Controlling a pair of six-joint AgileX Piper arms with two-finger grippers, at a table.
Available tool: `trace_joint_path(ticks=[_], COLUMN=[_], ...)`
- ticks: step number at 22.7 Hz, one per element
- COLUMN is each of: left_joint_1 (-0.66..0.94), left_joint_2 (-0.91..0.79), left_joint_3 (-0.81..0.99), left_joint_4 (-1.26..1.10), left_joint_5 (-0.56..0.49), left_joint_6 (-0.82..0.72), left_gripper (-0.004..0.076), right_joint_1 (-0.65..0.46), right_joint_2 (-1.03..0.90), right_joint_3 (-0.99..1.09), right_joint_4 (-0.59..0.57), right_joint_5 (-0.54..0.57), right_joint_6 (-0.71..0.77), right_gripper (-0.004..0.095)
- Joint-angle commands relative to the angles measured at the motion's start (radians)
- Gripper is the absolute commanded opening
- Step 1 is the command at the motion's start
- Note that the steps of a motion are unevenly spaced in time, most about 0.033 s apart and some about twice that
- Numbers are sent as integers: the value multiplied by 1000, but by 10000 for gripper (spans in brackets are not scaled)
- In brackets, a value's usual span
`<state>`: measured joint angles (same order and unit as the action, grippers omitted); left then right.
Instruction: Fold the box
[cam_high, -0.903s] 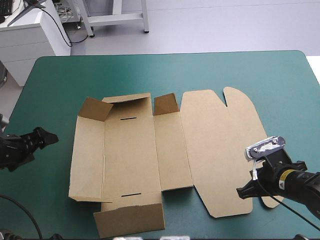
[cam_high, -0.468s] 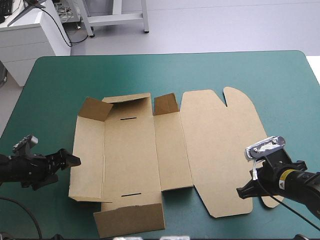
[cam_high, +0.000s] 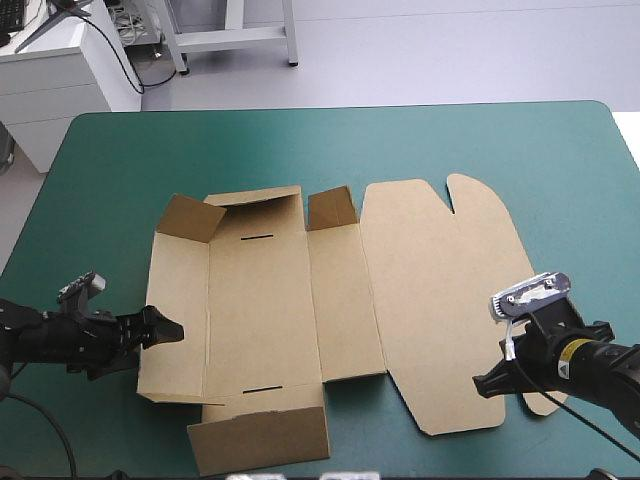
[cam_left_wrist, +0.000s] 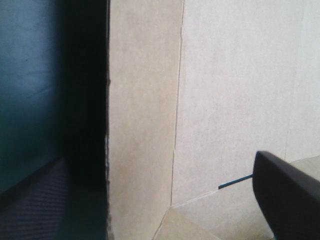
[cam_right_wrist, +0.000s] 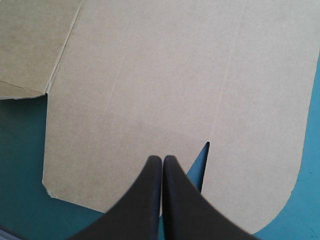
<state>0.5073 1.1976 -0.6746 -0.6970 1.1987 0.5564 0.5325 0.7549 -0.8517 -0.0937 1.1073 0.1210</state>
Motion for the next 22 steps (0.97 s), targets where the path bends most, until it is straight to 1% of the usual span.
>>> trace_joint_path(ticks=[1,6,10,13,14,16,17,18,19,20,21,22], left_joint_1=[-29,-57,-83,-126,-133,-146,-146,-146,-146,-146,-146,-146], left_joint_2=[18,74,116,156,162,162,162,162,162,162,162,162], left_joint_3=[-22,-22,-22,-22,-22,-22,-22,-22,-22,-22,-22,-22], left_joint_4=[-58,-85,-121,-127,-127,-129,-129,-129,-129,-129,-129,-129], left_joint_5=[-5,-20,-55,-53,-53,-93,-116,-125,-125,-125,-125,-118], left_joint_6=[8,28,48,53,53,53,41,23,23,23,23,23], left_gripper=[732,732,732,732,728,698,646,550,496,375,282,153], right_joint_1=[-6,-6,-6,-6,-6,-6,-6,-6,-6,-6,-6,-6], right_joint_2=[-2,-2,-2,-2,-2,-2,-2,-2,-2,-2,-2,-2], right_joint_3=[-26,-26,-26,-26,-26,-26,-26,-26,-26,-26,-26,-26], right_joint_4=[-5,11,11,11,11,11,11,11,13,13,13,13], right_joint_5=[-45,-45,-45,-45,-45,-45,-45,-45,-45,-45,-45,-43], right_joint_6=[-7,-7,-7,-7,-7,-7,-7,-7,-7,-7,-7,-7], right_gripper=[-14,-14,-14,-14,-14,-14,-14,-14,-14,-14,-14,-14])
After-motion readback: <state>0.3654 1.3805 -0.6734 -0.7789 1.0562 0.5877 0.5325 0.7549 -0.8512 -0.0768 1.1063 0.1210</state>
